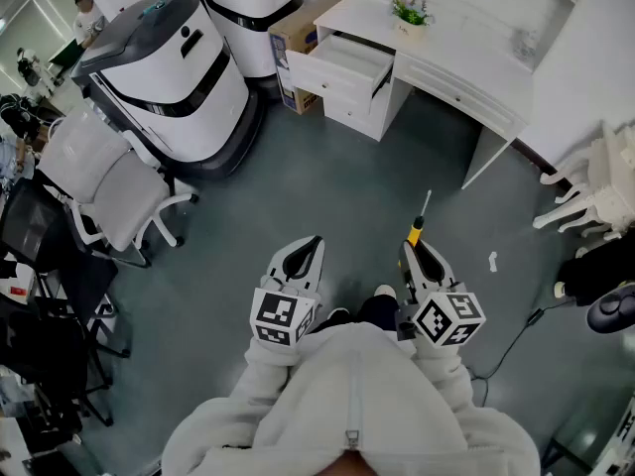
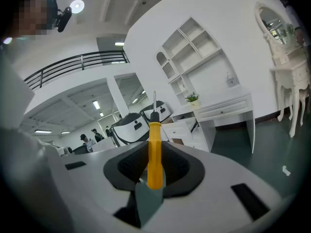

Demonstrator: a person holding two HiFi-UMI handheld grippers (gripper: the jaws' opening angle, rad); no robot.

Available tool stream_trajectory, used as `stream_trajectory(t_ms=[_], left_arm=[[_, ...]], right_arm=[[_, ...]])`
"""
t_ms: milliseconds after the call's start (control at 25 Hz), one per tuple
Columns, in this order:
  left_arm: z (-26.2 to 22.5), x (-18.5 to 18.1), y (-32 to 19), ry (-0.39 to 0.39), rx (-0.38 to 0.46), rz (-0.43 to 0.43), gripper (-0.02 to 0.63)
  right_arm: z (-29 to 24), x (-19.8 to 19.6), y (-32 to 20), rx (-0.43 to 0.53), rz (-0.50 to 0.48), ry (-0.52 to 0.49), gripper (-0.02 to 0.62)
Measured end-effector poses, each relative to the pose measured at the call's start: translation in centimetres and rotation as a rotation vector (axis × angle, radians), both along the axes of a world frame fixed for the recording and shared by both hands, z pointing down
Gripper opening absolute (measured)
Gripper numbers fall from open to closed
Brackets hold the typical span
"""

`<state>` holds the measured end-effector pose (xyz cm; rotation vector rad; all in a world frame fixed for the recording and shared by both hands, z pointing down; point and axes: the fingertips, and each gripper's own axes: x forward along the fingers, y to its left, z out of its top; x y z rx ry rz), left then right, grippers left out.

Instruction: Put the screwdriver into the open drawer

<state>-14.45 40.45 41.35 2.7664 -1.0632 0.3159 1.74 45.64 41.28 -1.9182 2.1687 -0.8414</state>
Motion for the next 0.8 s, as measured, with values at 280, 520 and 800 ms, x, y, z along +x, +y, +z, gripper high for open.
stream_trajectory(t_ms=[280,520,800], left_arm=[[-0.3,-1.2,0.6,0.023,-0.005,-0.003,0.017],[-0.2,-1.4,0.7,0.023,-0.004,0.008,0.017],[0.5,-2.3,1.2,0.032,-0.027,0.005,0.017]], right_arm=[[-0.4,-1.5,1.2,-0.003,-0.016,-0.010,0.097],[-0.8,-1.7,1.3,0.016,-0.014,0.002,0.097],[0.4,-3.0,2.0,-0.018,-0.015,0.036,0.097]])
